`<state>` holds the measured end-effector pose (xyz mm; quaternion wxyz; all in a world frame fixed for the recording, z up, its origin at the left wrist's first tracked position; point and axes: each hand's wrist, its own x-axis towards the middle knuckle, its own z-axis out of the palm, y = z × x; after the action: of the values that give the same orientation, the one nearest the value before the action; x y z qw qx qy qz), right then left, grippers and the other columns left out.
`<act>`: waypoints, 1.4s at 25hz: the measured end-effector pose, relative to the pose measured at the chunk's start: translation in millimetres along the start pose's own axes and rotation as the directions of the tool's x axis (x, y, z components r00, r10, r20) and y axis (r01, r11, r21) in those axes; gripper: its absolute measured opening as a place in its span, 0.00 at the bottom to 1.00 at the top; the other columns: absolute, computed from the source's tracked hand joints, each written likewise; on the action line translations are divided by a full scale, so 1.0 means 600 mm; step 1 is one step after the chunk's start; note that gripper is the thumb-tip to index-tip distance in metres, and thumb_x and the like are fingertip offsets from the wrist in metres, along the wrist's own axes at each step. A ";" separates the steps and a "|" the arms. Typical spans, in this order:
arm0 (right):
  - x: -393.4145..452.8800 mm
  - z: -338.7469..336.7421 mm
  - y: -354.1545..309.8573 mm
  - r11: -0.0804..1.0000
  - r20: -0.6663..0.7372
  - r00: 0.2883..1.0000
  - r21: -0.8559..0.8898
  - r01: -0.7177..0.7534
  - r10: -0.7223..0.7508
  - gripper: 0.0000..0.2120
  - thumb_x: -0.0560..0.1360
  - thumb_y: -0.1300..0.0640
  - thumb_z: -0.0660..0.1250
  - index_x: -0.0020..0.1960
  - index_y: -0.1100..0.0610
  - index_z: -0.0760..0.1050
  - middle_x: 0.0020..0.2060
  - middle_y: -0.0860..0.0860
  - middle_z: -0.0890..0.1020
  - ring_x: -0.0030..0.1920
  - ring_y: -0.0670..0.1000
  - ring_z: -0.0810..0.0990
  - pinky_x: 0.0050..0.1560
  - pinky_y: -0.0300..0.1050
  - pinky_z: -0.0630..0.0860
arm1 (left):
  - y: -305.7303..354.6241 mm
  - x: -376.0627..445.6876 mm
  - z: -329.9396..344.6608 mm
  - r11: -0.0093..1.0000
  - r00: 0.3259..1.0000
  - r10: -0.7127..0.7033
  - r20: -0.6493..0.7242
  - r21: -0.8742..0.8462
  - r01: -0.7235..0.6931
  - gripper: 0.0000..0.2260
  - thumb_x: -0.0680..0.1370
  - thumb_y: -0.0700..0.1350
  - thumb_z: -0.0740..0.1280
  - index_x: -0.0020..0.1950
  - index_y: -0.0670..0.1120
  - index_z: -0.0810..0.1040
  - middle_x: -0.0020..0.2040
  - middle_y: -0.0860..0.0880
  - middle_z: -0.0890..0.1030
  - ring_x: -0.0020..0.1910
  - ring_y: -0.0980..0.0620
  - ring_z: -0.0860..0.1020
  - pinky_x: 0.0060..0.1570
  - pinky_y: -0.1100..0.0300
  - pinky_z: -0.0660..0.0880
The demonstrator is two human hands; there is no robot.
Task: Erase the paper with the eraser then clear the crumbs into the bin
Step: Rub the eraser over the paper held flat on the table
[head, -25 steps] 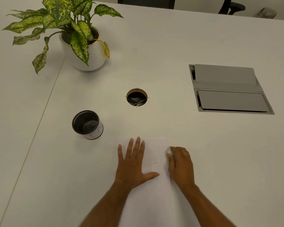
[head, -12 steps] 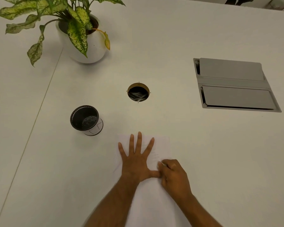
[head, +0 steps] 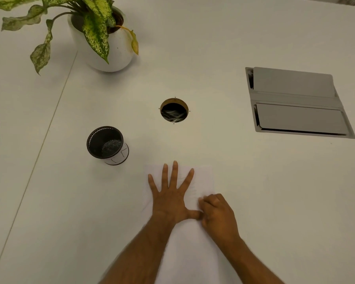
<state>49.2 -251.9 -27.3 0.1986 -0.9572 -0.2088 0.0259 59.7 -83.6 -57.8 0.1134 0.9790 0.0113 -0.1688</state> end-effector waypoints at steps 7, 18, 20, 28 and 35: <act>0.076 -0.003 0.011 0.999 0.036 0.998 -0.025 -0.043 0.044 0.12 0.60 0.69 0.77 0.42 0.61 0.84 0.36 0.52 0.81 0.37 0.54 0.79 0.30 0.46 0.78 | 0.004 -0.002 0.001 0.999 0.998 0.027 -0.051 -0.028 -0.029 0.56 0.58 0.87 0.46 0.81 0.60 0.48 0.82 0.42 0.48 0.80 0.35 0.47 0.68 0.23 0.41; 0.065 0.000 -0.016 0.999 0.014 0.999 0.005 -0.038 0.038 0.12 0.59 0.67 0.79 0.41 0.60 0.84 0.34 0.51 0.83 0.34 0.52 0.80 0.30 0.42 0.80 | 0.005 -0.005 -0.003 1.000 0.999 0.004 -0.042 -0.009 -0.004 0.53 0.61 0.85 0.46 0.80 0.61 0.44 0.82 0.43 0.45 0.80 0.36 0.44 0.69 0.23 0.41; 0.087 0.005 -0.013 0.999 0.009 0.999 0.000 -0.049 0.049 0.14 0.57 0.67 0.80 0.41 0.60 0.85 0.35 0.51 0.83 0.35 0.52 0.80 0.31 0.42 0.80 | 0.005 -0.005 -0.001 1.000 0.998 0.022 -0.067 -0.008 -0.023 0.53 0.60 0.85 0.43 0.81 0.59 0.50 0.82 0.42 0.50 0.80 0.35 0.49 0.69 0.23 0.45; 0.004 0.002 -0.021 0.997 0.002 0.998 0.057 -0.058 0.058 0.03 0.65 0.63 0.75 0.36 0.57 0.81 0.33 0.48 0.80 0.34 0.49 0.78 0.31 0.38 0.77 | 0.003 -0.004 0.005 1.000 0.997 -0.006 -0.074 0.001 0.006 0.52 0.62 0.83 0.51 0.78 0.63 0.35 0.81 0.44 0.37 0.79 0.37 0.36 0.68 0.24 0.36; 0.116 0.011 -0.021 0.994 -0.016 0.995 0.034 -0.100 0.100 0.06 0.64 0.67 0.75 0.37 0.58 0.82 0.33 0.50 0.82 0.36 0.52 0.78 0.32 0.46 0.79 | 0.003 -0.005 0.000 0.999 0.995 0.031 -0.095 -0.015 -0.032 0.56 0.59 0.86 0.42 0.81 0.57 0.49 0.82 0.42 0.50 0.80 0.35 0.49 0.68 0.23 0.42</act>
<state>107.0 -210.2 -25.8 0.2146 -0.9633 -0.1584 0.0308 56.9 -85.5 -56.6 0.1233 0.9851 0.0027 -0.1201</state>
